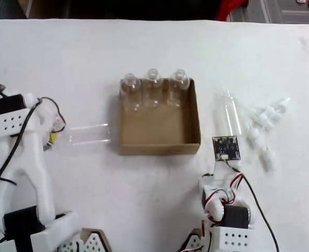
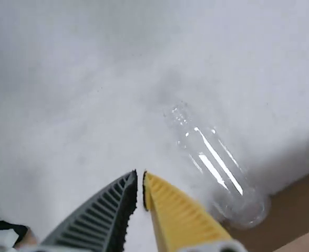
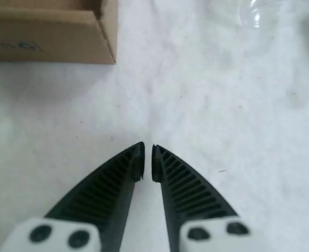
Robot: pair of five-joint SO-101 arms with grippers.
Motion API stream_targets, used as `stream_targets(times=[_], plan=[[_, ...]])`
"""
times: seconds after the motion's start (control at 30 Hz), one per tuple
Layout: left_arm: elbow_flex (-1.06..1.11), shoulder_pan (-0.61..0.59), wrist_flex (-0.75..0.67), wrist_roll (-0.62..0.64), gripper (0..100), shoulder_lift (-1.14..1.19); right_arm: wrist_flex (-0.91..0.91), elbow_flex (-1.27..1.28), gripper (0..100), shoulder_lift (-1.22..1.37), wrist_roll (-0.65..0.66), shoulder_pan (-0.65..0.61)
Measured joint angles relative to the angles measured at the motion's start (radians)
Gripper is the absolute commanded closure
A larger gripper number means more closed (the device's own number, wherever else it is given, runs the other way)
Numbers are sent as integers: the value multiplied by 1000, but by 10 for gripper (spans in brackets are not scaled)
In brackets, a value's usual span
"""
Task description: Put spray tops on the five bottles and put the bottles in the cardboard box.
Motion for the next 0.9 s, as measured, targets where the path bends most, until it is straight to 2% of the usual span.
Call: stream_targets(times=[0.17, 0.27, 0.47, 0.73, 0.9], plan=[[26, 0, -21, 31, 661, 0, 0, 0, 982, 0, 0, 0], [40, 0, -69, 41, 586, 0, 0, 0, 982, 0, 0, 0], [40, 0, -158, 158, 640, 5, 0, 0, 982, 0, 0, 0], [26, 0, -173, 169, 656, 239, 0, 0, 982, 0, 0, 0], [-86, 0, -68, 169, 656, 354, 0, 0, 982, 0, 0, 0]])
